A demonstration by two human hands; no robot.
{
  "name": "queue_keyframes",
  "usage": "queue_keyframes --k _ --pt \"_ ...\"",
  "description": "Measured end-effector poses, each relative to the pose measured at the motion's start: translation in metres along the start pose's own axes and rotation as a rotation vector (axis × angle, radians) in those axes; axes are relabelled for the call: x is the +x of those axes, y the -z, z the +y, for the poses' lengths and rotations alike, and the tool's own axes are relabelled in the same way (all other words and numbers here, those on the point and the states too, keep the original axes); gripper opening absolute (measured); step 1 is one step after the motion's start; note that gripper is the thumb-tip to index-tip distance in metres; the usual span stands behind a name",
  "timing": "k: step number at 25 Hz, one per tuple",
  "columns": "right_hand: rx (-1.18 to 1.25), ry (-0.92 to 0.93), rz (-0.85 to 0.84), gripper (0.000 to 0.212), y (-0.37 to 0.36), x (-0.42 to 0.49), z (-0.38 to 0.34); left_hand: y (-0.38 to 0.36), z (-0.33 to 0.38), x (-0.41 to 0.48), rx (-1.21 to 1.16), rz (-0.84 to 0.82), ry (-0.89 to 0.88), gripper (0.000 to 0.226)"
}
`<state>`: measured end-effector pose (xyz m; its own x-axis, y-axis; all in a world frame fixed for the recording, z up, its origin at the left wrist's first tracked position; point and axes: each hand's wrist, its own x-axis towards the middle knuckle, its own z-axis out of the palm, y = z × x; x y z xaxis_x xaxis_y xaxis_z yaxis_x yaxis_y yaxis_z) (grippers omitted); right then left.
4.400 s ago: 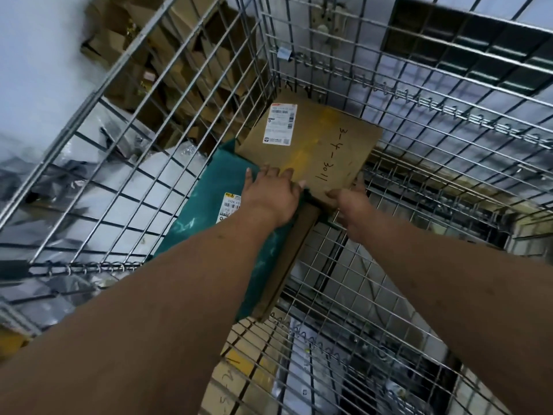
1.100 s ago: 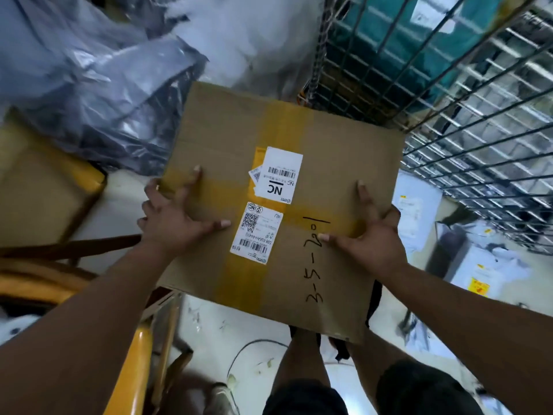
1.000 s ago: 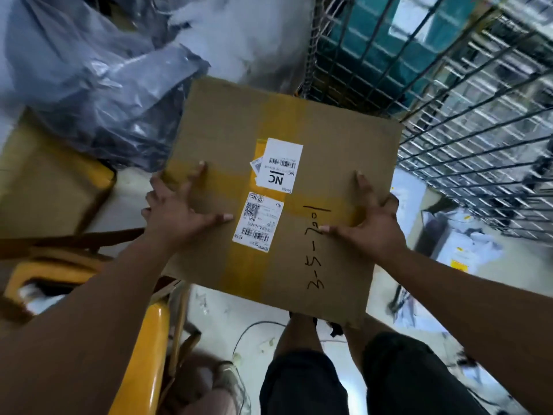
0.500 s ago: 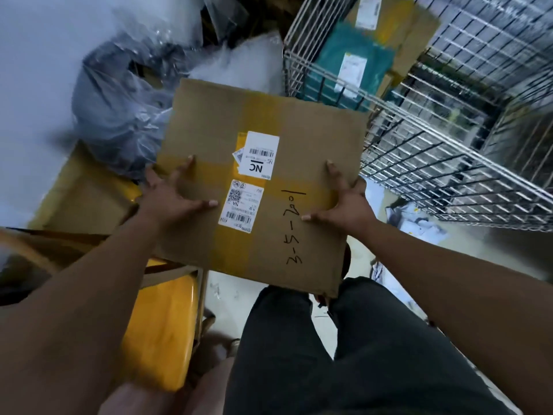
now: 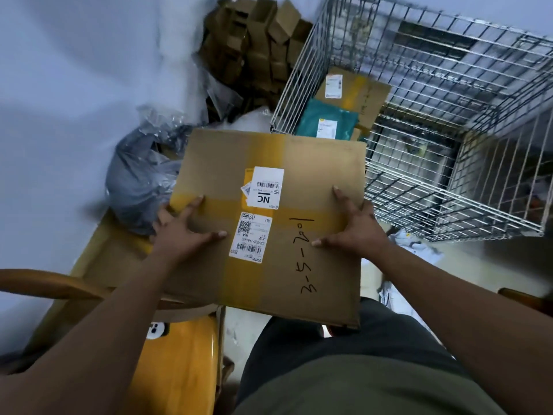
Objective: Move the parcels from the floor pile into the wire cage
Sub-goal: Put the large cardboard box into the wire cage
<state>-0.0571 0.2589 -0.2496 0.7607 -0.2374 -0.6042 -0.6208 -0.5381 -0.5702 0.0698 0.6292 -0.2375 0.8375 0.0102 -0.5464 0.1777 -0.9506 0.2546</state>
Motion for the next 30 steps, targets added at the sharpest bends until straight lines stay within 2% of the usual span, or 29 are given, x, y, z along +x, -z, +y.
queue_keyframes --k 7,13,17,22,30 --pt "-0.021 0.021 0.036 0.136 0.057 -0.027 -0.014 0.030 0.041 -0.025 -0.033 0.023 0.000 0.108" --pt "-0.055 0.041 0.123 0.130 0.126 -0.050 -0.011 0.037 0.096 -0.037 0.012 0.005 -0.169 0.126" --pt "-0.021 -0.043 0.287 0.131 0.163 -0.076 0.007 0.022 0.164 -0.029 0.046 0.041 -0.325 0.137" --pt "0.016 -0.139 0.473 0.125 0.193 -0.097 0.040 0.001 0.251 -0.031 0.113 0.109 -0.499 0.133" --pt "0.095 -0.238 0.519 0.122 0.265 -0.072 0.115 -0.019 0.381 -0.005 0.192 0.064 -0.640 0.128"
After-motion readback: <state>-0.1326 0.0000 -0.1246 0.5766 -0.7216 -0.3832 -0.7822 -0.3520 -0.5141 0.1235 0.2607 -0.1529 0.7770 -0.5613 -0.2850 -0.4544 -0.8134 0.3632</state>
